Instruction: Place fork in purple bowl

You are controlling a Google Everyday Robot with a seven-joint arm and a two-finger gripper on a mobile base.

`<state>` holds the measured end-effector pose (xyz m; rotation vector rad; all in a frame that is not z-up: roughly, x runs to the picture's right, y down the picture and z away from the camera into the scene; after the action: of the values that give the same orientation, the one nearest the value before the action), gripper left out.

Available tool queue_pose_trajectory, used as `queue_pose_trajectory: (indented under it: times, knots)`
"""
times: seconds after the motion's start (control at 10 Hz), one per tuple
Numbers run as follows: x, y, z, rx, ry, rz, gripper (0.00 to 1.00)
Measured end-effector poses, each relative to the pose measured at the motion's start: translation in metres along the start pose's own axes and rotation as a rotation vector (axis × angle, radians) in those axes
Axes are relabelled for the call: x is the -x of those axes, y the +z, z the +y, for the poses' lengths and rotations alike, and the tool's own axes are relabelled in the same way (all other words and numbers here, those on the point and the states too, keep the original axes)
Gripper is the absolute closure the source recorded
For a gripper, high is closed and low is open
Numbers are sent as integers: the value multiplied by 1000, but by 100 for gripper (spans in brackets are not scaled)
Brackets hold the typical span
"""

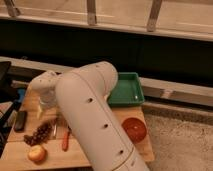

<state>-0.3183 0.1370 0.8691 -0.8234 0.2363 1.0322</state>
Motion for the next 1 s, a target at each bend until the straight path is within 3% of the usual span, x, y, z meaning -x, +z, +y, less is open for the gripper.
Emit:
queue_pose_trajectory:
  times: [0.3,0.6,0.7,1.0]
  knots:
    - [-2,-1,-11,19,36,-20,20]
    - [-1,2,-17,73,68,-59,44]
    - [0,0,-18,89,65,-96,55]
    - [5,1,-8,109,54,-103,86]
